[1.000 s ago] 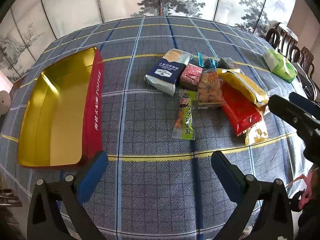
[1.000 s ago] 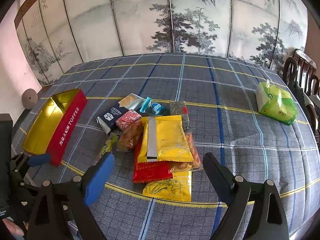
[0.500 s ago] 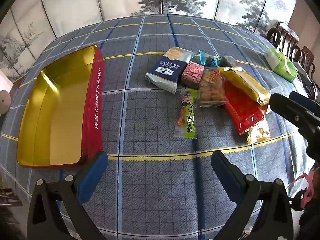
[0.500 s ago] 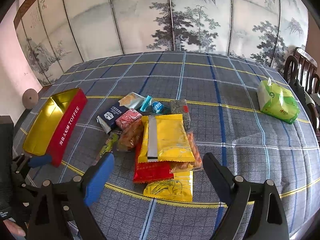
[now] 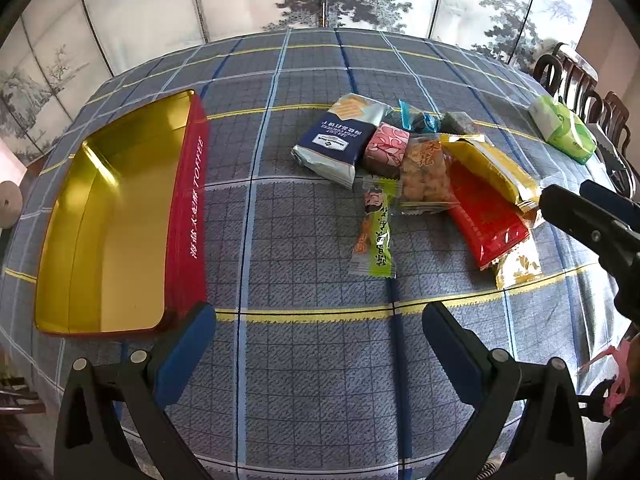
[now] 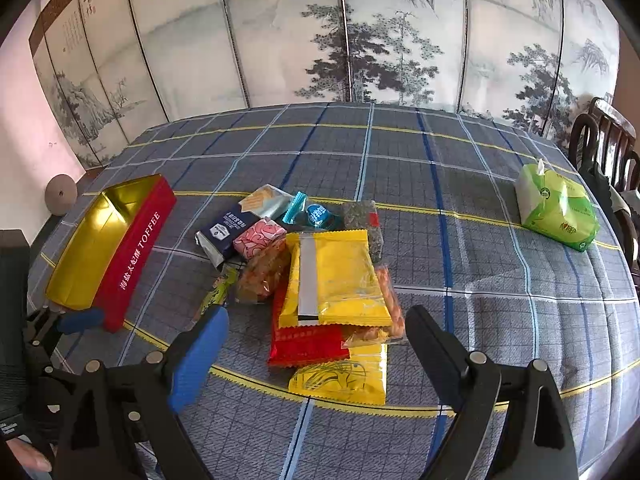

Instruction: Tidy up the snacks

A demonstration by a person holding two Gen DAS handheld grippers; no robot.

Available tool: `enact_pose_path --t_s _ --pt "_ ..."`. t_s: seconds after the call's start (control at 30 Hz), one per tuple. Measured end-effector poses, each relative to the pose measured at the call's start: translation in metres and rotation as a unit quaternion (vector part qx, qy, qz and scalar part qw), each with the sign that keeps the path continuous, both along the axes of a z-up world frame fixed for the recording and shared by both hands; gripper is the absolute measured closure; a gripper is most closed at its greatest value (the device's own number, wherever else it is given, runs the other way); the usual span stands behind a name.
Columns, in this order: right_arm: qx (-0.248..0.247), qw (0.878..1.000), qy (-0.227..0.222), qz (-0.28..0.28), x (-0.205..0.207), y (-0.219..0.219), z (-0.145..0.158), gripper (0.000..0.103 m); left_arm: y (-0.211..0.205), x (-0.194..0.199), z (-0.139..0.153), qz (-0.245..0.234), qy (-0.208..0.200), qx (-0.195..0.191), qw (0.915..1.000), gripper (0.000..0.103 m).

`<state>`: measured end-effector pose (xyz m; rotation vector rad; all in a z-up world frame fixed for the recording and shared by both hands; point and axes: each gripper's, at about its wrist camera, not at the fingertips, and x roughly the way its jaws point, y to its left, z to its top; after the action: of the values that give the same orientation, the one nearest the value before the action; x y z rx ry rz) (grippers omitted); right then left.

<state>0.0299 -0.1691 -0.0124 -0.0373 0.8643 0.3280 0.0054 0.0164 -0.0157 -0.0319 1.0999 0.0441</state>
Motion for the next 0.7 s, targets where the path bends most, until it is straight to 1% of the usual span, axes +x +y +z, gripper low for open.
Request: enact_pose_path --t_s 0.7 --pt "0.002 1.000 0.003 -0.001 0.0005 -0.0001 -0.0015 0.011 -0.0019 -0.0009 -0.0016 -0.003 0.002 -0.001 1.0000 0.000"
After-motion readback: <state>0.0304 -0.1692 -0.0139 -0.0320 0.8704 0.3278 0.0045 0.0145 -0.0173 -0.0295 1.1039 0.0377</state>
